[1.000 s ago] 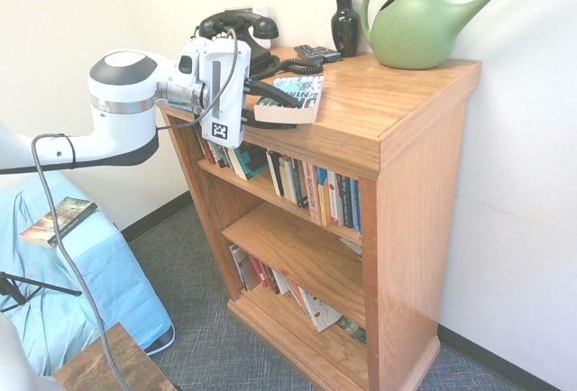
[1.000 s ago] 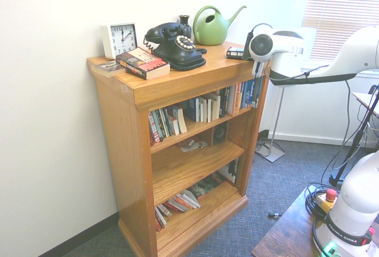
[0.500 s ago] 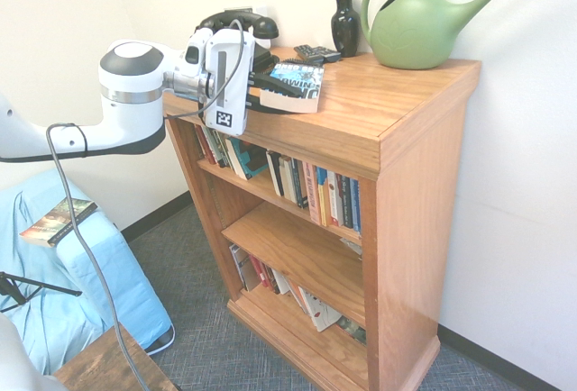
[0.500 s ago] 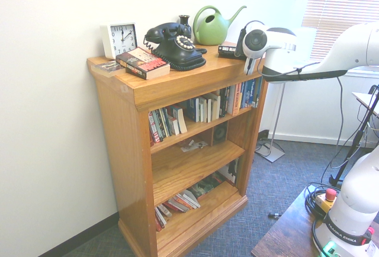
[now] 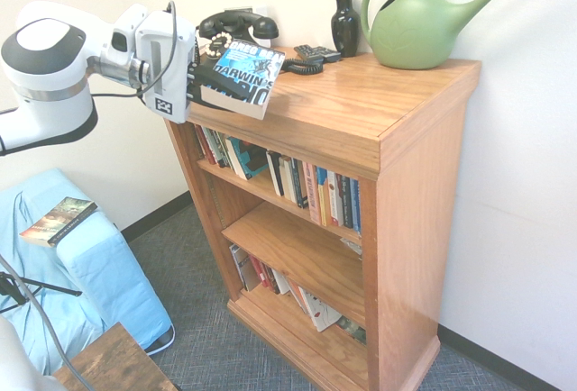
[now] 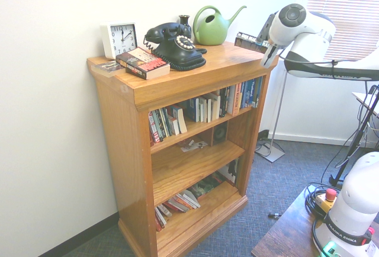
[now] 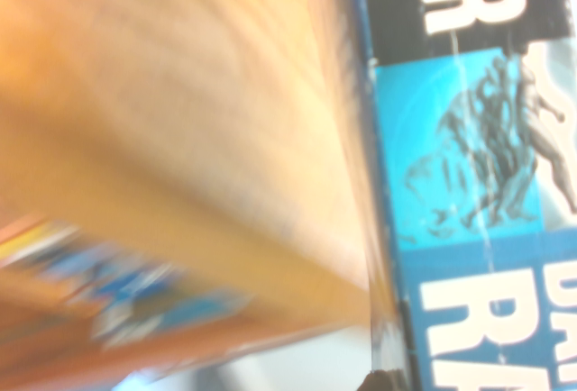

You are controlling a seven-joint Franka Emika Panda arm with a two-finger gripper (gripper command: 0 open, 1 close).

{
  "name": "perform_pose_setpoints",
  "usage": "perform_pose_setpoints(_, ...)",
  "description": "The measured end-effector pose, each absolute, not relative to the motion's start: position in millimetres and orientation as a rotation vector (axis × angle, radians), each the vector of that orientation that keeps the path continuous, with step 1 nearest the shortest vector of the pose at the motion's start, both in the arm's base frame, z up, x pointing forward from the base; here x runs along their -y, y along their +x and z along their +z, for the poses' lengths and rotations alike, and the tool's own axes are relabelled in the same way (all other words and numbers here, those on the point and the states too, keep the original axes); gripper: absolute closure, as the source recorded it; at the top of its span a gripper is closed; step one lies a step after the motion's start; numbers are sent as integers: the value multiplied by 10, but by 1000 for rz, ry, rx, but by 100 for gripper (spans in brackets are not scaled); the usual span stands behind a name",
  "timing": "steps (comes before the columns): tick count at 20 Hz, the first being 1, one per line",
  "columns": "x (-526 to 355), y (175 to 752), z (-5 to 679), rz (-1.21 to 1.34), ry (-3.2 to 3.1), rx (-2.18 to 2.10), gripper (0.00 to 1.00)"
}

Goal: Put the book on the shelf

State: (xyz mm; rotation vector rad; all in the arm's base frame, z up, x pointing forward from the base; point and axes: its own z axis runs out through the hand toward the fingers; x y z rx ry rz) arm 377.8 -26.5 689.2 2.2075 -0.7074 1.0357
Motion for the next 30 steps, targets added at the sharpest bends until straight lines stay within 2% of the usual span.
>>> perform_pose_setpoints(6, -328, 2906, 6353, 908, 2477, 834, 100)
perform_pose_setpoints(12, -717, 2561, 5632, 826, 2639, 885, 100)
perform_pose_setpoints(16, -649, 2788, 5212, 844, 2692, 897, 100)
perform_pose_setpoints(23, -632, 3600, 4735, 922, 2755, 792, 100)
perform_pose_setpoints(30, -1286, 3961, 5064, 1092, 2753, 599, 100)
